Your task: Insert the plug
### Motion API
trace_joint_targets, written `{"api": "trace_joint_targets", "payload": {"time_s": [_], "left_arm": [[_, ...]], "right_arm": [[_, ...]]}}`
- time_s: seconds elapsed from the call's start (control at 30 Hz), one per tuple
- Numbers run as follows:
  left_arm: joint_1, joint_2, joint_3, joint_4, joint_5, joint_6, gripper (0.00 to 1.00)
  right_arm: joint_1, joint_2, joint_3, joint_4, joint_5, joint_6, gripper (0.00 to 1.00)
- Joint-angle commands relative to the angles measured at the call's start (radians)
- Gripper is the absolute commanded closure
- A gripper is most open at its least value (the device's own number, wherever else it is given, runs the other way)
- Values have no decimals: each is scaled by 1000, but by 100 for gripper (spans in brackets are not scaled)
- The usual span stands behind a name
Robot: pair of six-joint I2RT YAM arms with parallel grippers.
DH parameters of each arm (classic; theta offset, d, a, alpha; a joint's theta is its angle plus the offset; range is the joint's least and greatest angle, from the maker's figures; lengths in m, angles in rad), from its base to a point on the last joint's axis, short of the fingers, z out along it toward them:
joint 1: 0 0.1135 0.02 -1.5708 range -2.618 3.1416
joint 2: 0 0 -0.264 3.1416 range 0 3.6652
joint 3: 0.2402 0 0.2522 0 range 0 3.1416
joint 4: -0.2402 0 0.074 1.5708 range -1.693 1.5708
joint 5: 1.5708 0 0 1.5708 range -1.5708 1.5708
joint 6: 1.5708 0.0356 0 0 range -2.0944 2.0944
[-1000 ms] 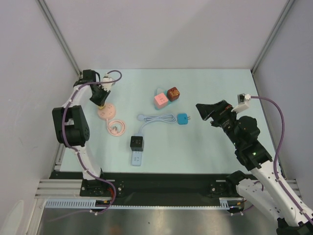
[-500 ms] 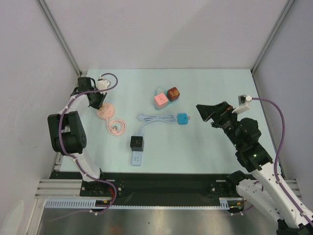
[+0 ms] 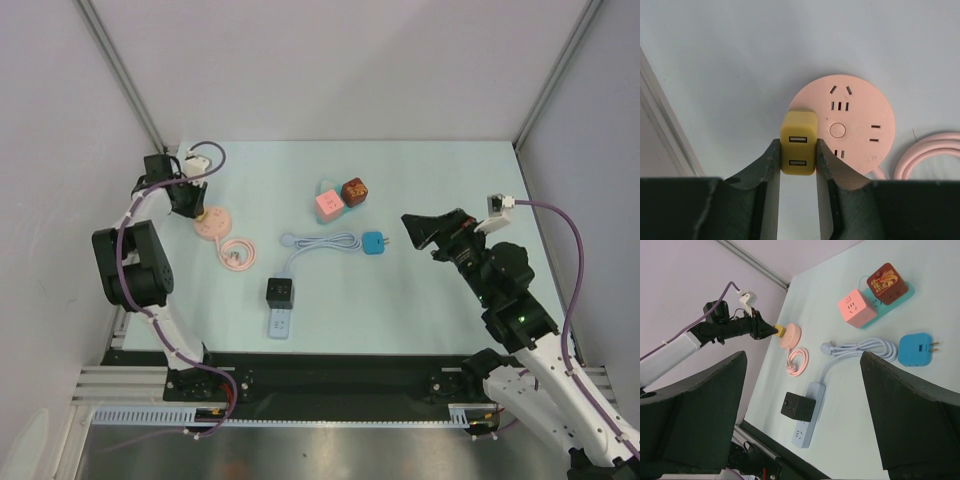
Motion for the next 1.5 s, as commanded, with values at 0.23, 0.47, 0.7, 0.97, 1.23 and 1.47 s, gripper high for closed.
{"api": "trace_joint_targets", "payload": {"time_s": [0.23, 0.47, 0.7, 0.97, 1.23, 1.47], "left_arm": [[6, 160, 39, -196, 41, -45, 99], [-16, 168, 34, -239, -23, -33, 100], [-19, 154, 16, -267, -6, -22, 98], [-27, 126, 22, -304, 12, 12, 18], [-28, 44, 28, -304, -29, 18, 0], [-39, -79, 30, -296, -81, -7, 0]], "right_arm": [[13, -31, 20, 19, 42, -33, 1], [31, -59, 17, -2, 88, -72, 0], [46, -91, 20, -13, 117, -93, 0], [63, -97, 41, -27, 145, -125, 0], [51, -94, 30, -21, 122, -99, 0], [30, -97, 50, -33, 111, -95, 0]]}}
